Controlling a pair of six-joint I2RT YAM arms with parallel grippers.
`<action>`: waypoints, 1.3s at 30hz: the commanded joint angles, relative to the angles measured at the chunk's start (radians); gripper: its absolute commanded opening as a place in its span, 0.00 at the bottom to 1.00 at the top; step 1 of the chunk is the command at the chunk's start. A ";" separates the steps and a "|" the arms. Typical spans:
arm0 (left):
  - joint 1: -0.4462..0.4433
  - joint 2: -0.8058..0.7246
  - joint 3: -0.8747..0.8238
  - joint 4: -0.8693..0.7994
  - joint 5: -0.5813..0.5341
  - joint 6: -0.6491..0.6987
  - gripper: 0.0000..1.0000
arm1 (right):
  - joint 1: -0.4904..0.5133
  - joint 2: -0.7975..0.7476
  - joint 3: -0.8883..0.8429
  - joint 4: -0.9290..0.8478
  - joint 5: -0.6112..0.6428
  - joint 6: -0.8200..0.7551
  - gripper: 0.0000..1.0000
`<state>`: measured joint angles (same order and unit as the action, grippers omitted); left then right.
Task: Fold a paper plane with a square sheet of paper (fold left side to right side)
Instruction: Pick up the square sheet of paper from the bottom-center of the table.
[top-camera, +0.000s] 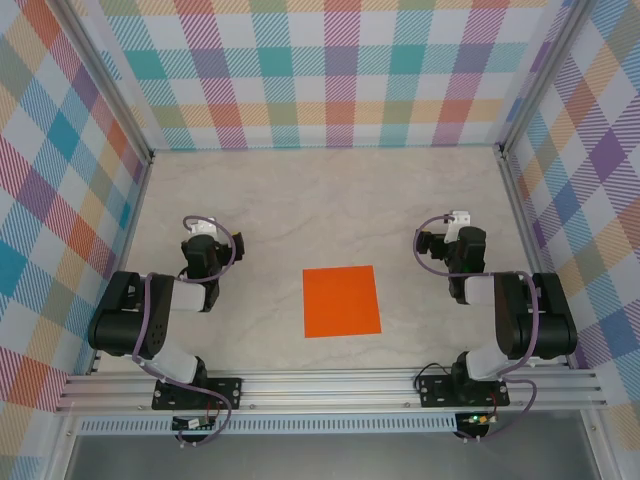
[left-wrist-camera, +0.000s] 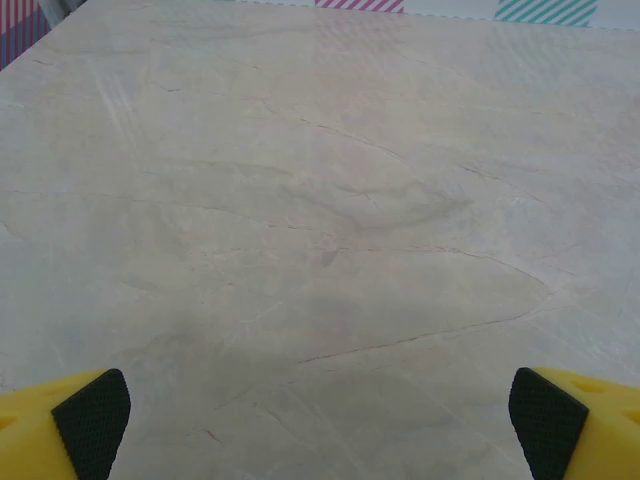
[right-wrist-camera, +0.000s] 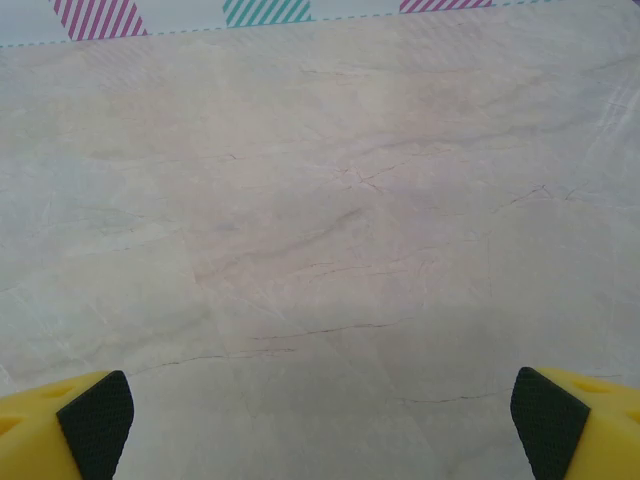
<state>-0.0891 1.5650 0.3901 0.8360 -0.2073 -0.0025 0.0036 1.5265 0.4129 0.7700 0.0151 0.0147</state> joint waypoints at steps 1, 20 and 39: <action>0.005 0.000 0.020 -0.007 0.036 0.015 1.00 | -0.002 -0.002 -0.005 0.043 -0.001 0.013 1.00; 0.007 0.000 0.023 -0.014 0.040 0.014 1.00 | -0.003 0.000 0.002 0.035 -0.001 0.016 1.00; -0.265 -0.567 0.243 -0.936 0.349 -0.499 1.00 | 0.115 -0.419 0.292 -0.966 -0.087 0.370 1.00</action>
<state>-0.2401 0.9234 0.6254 0.0906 -0.0147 -0.3603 0.0635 1.1023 0.6781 0.0849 -0.0002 0.2489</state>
